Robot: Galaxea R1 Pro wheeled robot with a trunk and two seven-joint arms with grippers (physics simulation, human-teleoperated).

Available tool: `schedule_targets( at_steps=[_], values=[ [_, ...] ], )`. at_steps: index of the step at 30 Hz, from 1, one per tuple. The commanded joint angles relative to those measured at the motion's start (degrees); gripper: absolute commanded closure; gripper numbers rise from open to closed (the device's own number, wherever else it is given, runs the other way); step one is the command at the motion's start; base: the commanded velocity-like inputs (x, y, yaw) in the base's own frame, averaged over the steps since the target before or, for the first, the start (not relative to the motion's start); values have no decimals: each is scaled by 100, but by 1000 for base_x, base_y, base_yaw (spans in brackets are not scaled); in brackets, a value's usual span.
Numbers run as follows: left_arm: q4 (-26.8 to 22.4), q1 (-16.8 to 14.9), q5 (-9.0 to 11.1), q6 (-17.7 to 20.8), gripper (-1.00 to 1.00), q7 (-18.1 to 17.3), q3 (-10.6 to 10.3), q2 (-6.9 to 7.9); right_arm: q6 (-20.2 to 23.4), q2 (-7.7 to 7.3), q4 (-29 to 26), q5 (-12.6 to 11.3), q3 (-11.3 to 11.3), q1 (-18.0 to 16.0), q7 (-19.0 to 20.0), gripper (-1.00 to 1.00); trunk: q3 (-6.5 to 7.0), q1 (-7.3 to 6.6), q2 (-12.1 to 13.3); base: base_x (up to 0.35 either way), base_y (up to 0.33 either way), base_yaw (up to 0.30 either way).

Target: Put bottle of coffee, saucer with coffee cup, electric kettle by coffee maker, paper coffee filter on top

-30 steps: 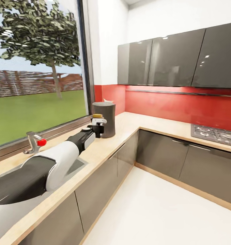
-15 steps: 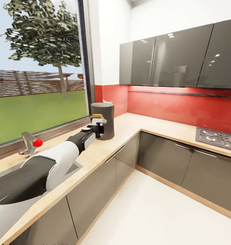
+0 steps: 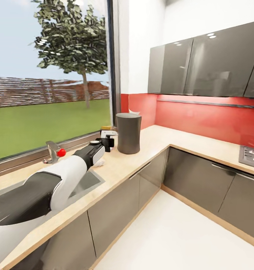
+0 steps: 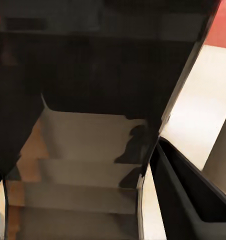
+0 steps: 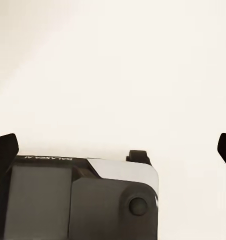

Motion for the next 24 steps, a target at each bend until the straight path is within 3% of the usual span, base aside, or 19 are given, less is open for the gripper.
schedule_targets(
  at_steps=[1,15,24],
  values=[
    [-11,2,43,34,100,22,-49,0,31,-2,-14,-38,48,1,-37,-100,-2,2,-4,63,0,204],
    [-11,1,36,34,100,27,-49,0,33,-17,2,-21,45,1,-37,-100,-2,2,-4,277,-19,34],
    [-6,3,35,35,100,30,-49,0,38,-17,-4,-21,48,1,-37,-100,-2,2,-4,217,-177,0]
  ],
)
